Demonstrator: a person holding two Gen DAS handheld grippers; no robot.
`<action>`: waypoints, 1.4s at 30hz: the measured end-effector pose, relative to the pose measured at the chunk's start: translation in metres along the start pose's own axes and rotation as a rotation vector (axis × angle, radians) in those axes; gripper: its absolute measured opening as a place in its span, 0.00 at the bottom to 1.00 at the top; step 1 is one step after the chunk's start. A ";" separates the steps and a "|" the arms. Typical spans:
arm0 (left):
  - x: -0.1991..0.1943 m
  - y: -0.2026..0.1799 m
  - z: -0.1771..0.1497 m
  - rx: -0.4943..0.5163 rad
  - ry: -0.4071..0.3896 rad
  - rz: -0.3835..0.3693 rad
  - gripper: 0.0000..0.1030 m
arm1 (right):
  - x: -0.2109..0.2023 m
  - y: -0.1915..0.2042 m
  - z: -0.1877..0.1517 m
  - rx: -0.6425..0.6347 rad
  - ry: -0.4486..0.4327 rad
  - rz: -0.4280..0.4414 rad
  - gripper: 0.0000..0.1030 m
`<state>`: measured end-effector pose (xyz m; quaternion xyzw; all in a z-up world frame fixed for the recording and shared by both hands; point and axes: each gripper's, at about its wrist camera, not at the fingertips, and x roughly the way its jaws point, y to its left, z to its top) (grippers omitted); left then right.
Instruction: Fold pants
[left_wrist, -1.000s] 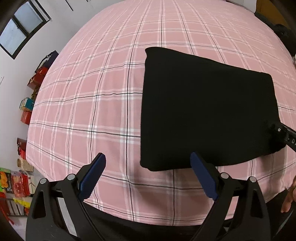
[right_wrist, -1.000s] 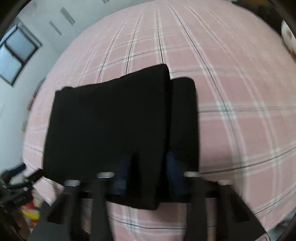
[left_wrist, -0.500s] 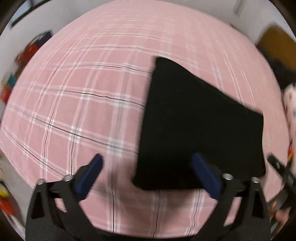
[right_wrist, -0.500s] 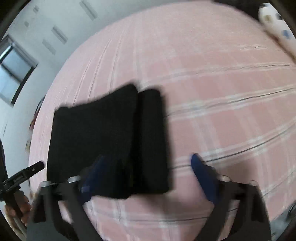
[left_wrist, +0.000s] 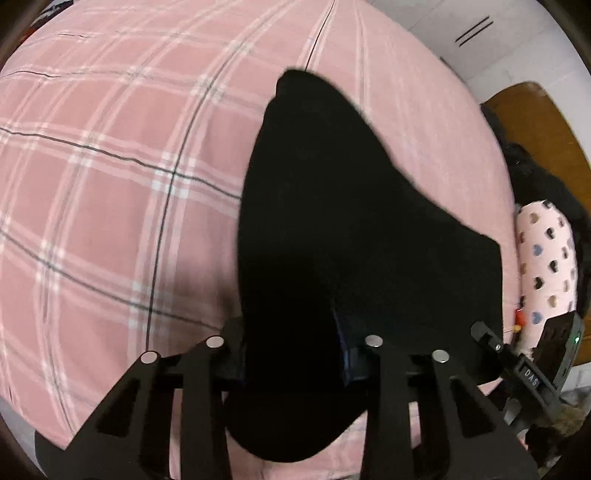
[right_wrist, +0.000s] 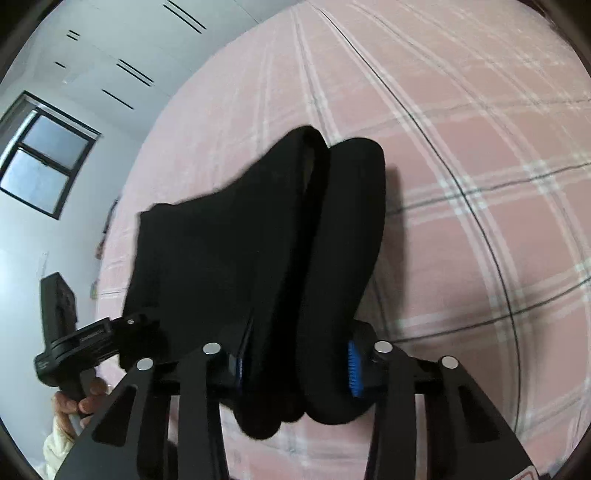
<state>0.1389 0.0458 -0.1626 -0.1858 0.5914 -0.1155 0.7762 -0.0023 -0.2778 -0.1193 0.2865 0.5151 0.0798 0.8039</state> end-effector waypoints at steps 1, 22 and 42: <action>-0.015 -0.005 -0.004 0.007 -0.012 -0.021 0.30 | -0.011 0.006 -0.005 -0.010 -0.001 0.003 0.34; -0.197 -0.051 -0.174 0.197 -0.088 -0.034 0.30 | -0.182 0.070 -0.156 -0.095 -0.013 0.119 0.32; -0.251 -0.176 0.106 0.408 -0.662 -0.179 0.30 | -0.205 0.156 0.176 -0.344 -0.532 0.241 0.32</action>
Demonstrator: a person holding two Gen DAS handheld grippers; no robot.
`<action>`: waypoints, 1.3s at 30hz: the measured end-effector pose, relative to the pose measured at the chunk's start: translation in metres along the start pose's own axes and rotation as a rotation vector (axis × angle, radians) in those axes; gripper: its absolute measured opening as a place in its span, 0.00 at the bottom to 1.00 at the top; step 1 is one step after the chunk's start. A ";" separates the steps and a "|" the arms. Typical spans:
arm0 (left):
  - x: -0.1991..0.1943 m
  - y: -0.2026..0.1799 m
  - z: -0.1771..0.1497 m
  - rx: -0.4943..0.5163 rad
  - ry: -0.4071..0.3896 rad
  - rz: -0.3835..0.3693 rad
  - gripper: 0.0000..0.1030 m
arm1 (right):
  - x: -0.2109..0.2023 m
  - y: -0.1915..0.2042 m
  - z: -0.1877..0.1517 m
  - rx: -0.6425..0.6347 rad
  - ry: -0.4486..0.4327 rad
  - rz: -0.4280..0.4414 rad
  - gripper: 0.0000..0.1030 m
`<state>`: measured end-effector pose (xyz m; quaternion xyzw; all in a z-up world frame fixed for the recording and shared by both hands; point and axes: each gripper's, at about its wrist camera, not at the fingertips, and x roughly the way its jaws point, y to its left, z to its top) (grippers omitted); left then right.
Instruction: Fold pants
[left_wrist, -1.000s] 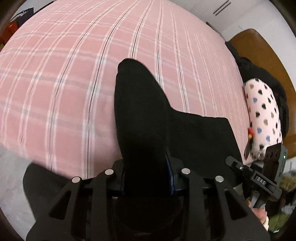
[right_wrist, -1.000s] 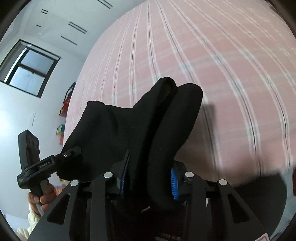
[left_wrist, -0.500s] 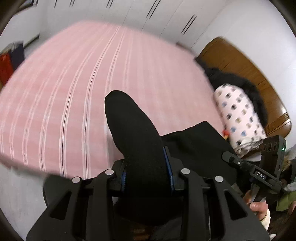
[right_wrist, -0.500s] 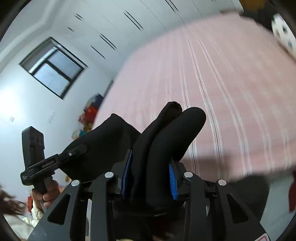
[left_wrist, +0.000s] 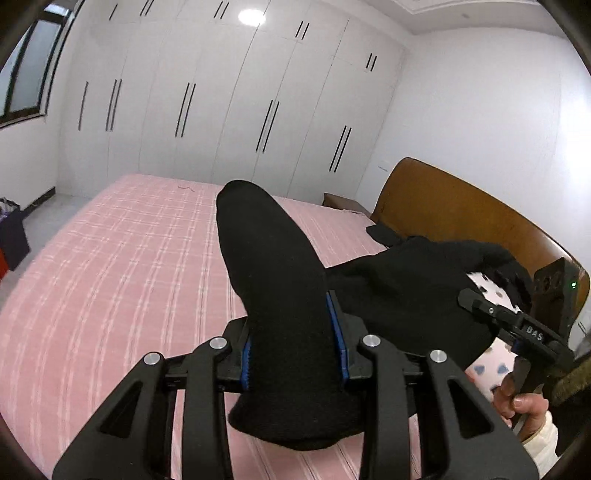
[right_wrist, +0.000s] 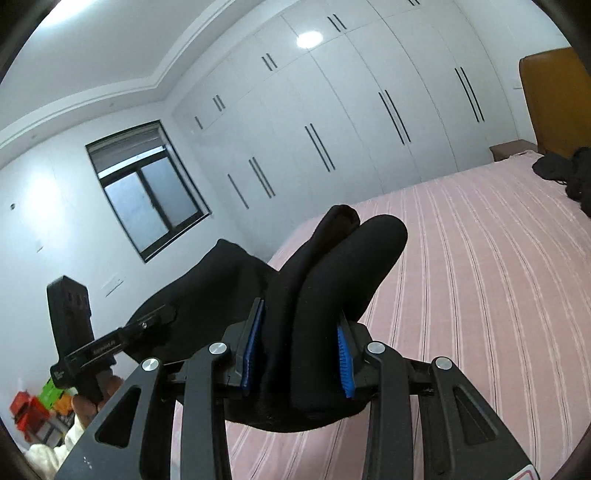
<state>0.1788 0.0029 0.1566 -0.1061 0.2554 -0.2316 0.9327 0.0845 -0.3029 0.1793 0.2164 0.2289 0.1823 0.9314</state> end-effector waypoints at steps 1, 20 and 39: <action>0.018 0.008 0.003 -0.006 0.000 0.001 0.30 | 0.019 -0.011 0.002 0.005 0.003 -0.006 0.32; 0.247 0.141 -0.158 0.031 0.390 0.455 0.72 | 0.178 -0.178 -0.154 0.138 0.324 -0.381 0.60; 0.273 0.115 -0.165 0.037 0.462 0.453 0.82 | 0.271 -0.208 -0.135 0.116 0.480 -0.435 0.23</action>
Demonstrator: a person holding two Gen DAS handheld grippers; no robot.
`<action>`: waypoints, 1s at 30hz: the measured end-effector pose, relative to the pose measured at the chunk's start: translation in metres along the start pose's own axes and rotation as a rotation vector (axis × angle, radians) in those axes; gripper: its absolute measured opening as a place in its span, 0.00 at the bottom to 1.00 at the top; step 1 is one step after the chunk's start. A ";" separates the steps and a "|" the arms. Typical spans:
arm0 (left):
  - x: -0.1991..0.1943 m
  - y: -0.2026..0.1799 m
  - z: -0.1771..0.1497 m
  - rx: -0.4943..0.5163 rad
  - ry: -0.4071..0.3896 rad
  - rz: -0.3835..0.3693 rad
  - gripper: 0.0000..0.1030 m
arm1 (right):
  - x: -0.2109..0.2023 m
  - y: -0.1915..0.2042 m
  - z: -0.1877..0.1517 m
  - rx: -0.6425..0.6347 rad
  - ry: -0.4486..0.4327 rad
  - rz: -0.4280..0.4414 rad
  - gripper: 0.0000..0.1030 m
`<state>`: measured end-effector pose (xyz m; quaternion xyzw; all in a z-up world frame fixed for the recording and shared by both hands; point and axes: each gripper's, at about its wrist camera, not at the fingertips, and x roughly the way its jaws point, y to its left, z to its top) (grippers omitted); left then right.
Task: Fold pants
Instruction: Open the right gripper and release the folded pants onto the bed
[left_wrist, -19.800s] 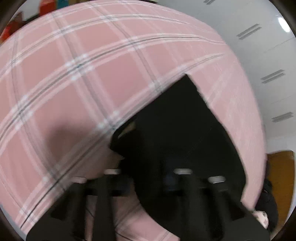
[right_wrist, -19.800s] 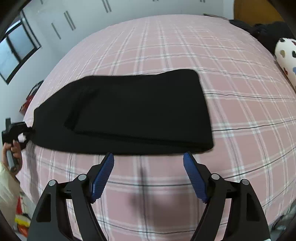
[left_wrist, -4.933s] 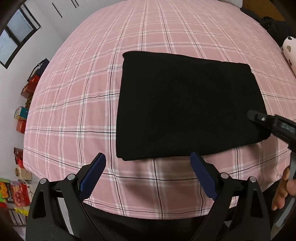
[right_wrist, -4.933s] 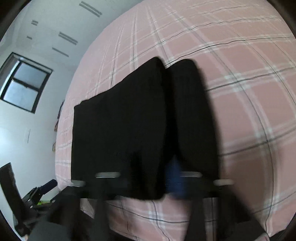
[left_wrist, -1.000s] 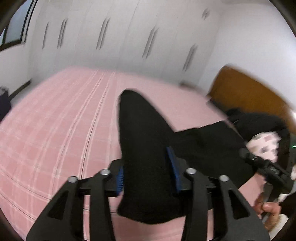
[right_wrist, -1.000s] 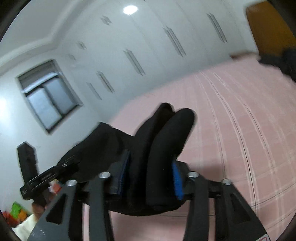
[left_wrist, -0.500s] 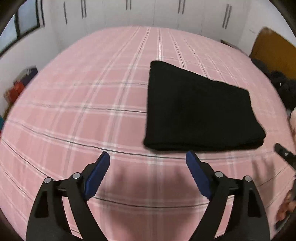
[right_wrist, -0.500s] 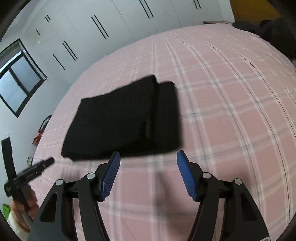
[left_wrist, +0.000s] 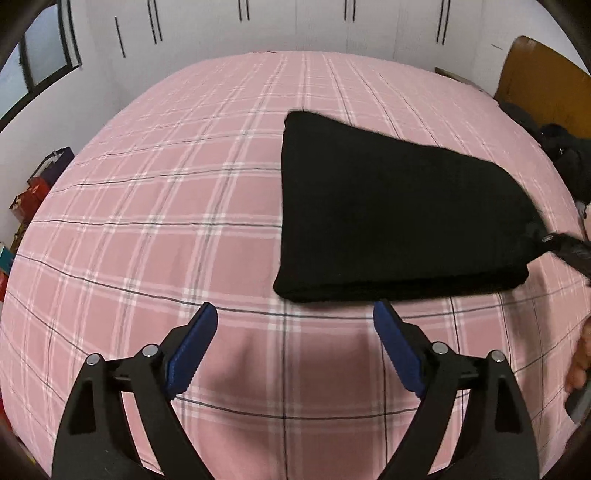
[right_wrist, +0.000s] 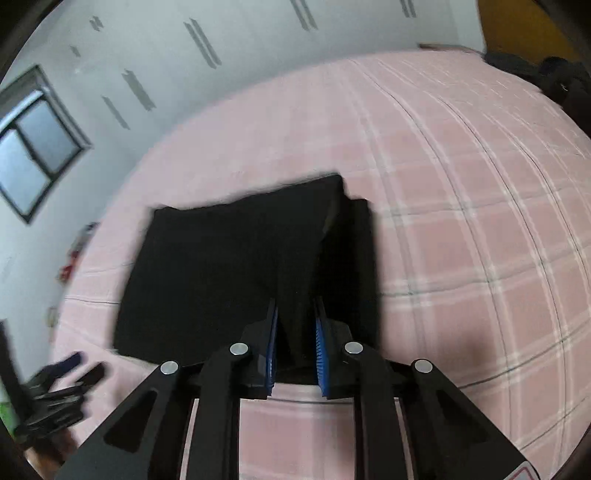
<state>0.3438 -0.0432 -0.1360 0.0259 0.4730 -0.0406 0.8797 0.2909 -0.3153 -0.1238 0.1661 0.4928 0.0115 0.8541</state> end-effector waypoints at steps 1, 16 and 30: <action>0.005 -0.003 -0.003 0.000 0.016 0.000 0.82 | 0.010 -0.004 -0.005 0.004 0.007 0.023 0.26; -0.006 -0.010 -0.020 -0.002 0.047 0.014 0.82 | -0.049 0.012 -0.011 0.002 -0.090 0.021 0.28; -0.013 -0.020 -0.009 0.050 0.025 0.069 0.82 | -0.004 0.017 -0.014 -0.047 -0.026 -0.070 0.28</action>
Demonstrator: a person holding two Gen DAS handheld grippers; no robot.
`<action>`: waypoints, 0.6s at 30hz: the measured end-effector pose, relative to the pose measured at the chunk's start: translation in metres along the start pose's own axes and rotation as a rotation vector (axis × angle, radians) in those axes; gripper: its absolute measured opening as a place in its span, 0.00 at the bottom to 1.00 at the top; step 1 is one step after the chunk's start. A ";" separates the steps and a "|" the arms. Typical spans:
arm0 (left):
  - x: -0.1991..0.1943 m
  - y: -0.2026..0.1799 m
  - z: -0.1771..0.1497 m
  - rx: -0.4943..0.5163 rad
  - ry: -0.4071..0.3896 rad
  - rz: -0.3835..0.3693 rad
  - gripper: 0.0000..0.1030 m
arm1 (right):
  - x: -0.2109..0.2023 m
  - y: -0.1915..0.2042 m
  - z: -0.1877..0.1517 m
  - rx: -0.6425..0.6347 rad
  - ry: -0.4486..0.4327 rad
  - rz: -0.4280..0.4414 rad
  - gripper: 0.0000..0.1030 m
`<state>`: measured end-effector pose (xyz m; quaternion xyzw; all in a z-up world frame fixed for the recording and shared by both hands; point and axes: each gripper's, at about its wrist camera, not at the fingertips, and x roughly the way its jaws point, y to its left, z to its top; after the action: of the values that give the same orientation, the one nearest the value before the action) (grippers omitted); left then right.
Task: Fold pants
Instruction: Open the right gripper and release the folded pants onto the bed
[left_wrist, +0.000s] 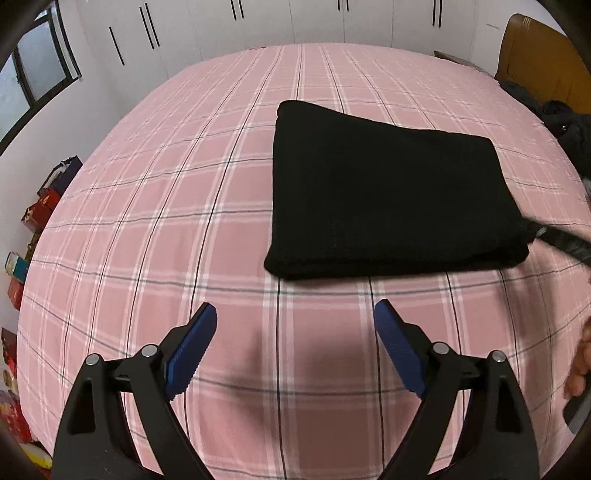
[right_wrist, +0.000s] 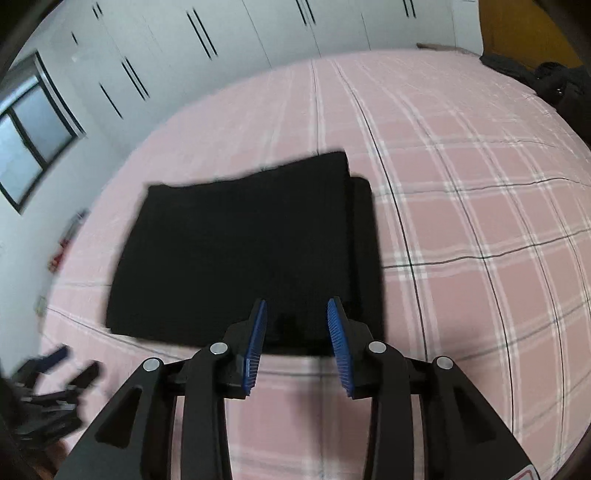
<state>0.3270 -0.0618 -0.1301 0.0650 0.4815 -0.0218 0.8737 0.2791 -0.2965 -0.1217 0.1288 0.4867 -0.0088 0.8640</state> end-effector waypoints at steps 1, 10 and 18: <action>0.002 -0.001 0.002 0.001 0.000 -0.001 0.82 | 0.007 -0.004 -0.001 -0.005 0.000 -0.017 0.37; 0.013 -0.009 0.005 0.019 -0.001 -0.004 0.82 | -0.029 0.004 0.006 0.028 -0.064 0.078 0.34; 0.003 -0.011 0.003 0.030 -0.011 0.022 0.82 | -0.038 -0.002 0.001 0.058 -0.029 0.014 0.37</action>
<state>0.3304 -0.0727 -0.1320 0.0832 0.4754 -0.0200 0.8756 0.2591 -0.3027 -0.0896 0.1568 0.4729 -0.0188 0.8668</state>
